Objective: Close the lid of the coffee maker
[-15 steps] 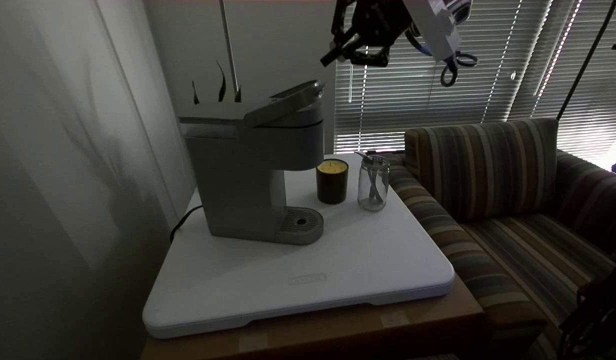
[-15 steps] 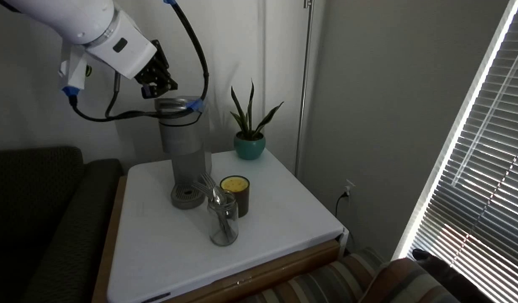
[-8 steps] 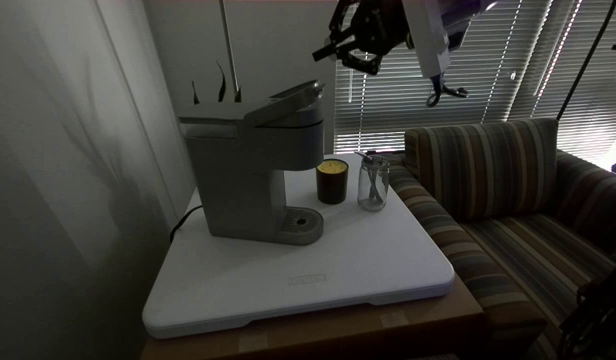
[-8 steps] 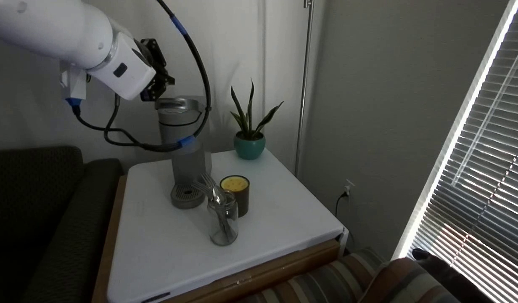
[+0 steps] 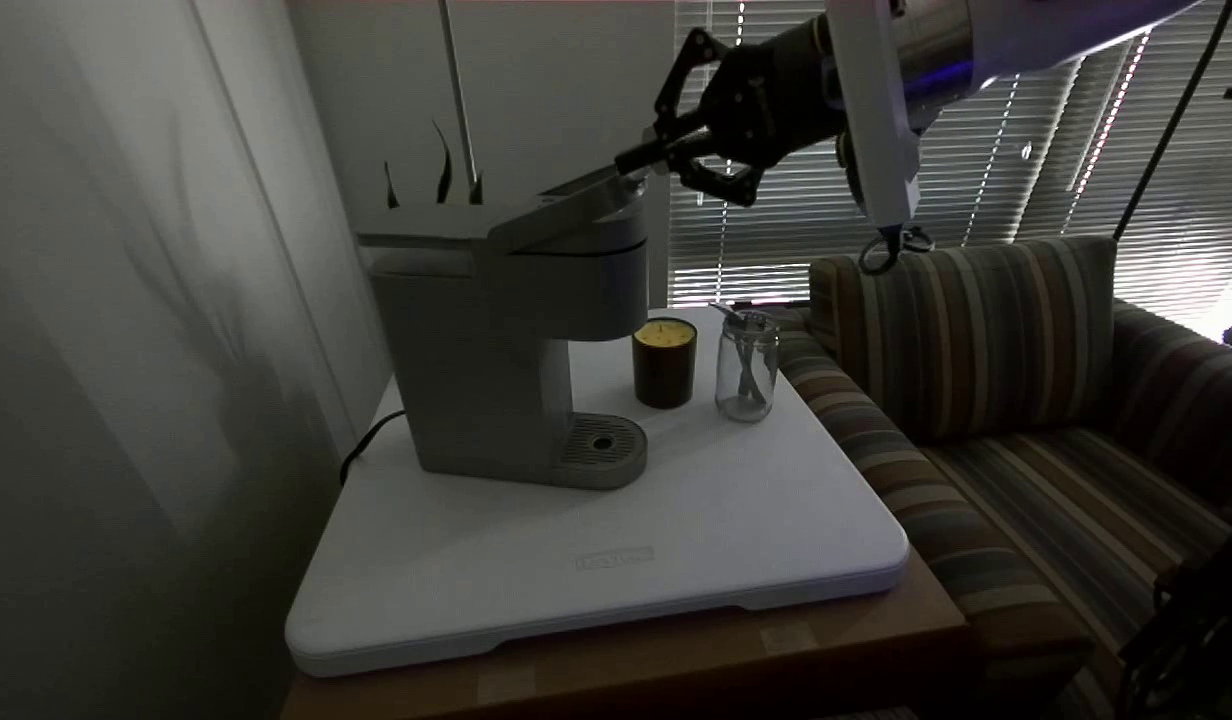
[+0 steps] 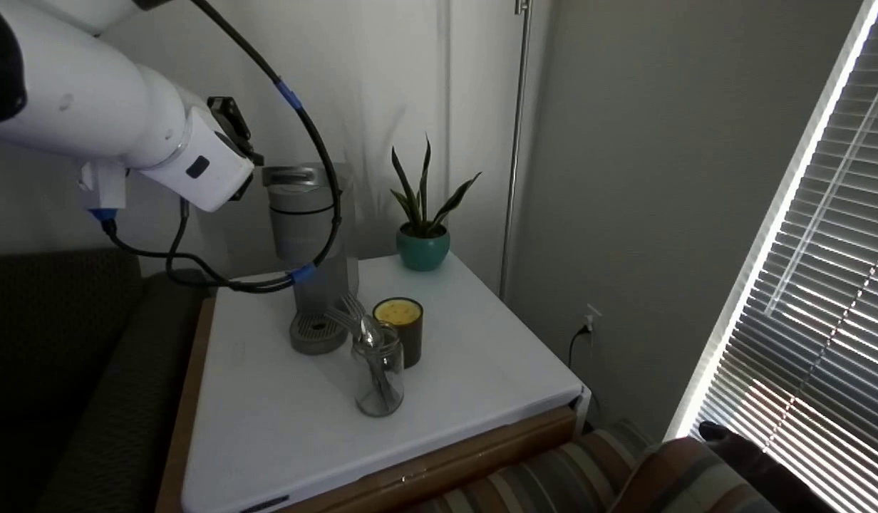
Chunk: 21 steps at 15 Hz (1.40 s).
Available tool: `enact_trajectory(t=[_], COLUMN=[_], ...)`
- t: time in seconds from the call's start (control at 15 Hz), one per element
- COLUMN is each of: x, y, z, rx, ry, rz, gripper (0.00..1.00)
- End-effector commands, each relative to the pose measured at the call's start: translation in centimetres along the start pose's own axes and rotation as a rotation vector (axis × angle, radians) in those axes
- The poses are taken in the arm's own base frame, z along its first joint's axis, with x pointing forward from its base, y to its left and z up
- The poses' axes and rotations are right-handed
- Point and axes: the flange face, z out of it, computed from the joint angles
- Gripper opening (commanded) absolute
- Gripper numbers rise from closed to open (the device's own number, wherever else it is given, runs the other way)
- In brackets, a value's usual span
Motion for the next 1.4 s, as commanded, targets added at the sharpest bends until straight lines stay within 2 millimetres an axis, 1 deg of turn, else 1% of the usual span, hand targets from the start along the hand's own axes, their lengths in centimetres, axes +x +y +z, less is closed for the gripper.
enact_trajectory(t=[0.0, 0.27, 0.47, 0.67, 0.93, 1.07, 1.2, 1.33], x=[0.4, 1.0, 1.1, 1.3, 1.7, 2.1, 2.5, 2.7], y=[1.1, 2.5, 3.3, 2.5, 0.1, -0.8, -1.1, -1.0], z=[-1.5, -2.7, -3.1, -3.3, -3.9, -4.1, -3.9, -3.3], rx=[-0.002, -0.016, -0.021, -0.014, 0.009, 0.018, 0.009, -0.001], ry=[-0.002, 0.028, 0.037, 0.032, 0.026, 0.036, 0.049, 0.059], rz=[-0.007, 0.016, 0.032, 0.02, -0.03, -0.067, -0.083, -0.096], gripper=[0.0, 0.0, 0.0, 0.0, 0.0, 0.0, 0.0, 0.0])
